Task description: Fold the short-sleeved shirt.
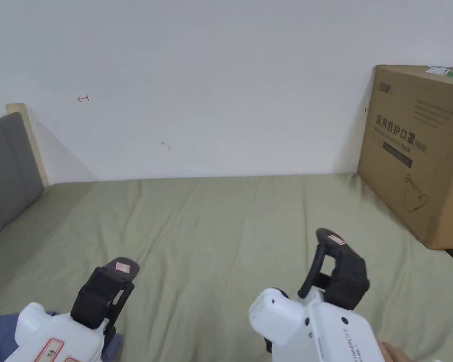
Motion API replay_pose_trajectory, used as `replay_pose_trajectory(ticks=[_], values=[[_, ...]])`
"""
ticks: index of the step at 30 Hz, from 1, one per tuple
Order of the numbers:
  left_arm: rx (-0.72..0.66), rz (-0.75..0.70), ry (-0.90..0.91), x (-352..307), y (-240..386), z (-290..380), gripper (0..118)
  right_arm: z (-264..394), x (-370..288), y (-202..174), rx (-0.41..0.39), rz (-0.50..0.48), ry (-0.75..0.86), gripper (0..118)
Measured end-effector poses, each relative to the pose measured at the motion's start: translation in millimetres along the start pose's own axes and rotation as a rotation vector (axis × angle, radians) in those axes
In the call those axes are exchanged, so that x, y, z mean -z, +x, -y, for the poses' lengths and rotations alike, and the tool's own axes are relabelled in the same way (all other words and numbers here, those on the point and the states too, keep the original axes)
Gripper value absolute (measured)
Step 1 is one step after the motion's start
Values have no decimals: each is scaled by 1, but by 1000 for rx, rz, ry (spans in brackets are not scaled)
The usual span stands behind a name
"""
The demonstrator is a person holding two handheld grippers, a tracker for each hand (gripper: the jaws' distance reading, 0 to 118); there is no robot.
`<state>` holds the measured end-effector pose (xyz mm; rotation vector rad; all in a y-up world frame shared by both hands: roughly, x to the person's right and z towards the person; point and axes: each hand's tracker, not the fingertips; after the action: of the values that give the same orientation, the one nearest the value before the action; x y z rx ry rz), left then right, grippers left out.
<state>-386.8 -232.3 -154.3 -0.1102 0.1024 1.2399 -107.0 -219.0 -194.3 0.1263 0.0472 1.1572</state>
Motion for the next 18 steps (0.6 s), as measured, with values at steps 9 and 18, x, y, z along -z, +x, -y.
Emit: replay_pose_trajectory(ticks=[9,18], values=[[649,-92,100,-2,67,9,118,17,20,52,719,-95,-107,118],[1349,-83,220,-5,106,69,118,75,18,63,1328,23,-208,118]])
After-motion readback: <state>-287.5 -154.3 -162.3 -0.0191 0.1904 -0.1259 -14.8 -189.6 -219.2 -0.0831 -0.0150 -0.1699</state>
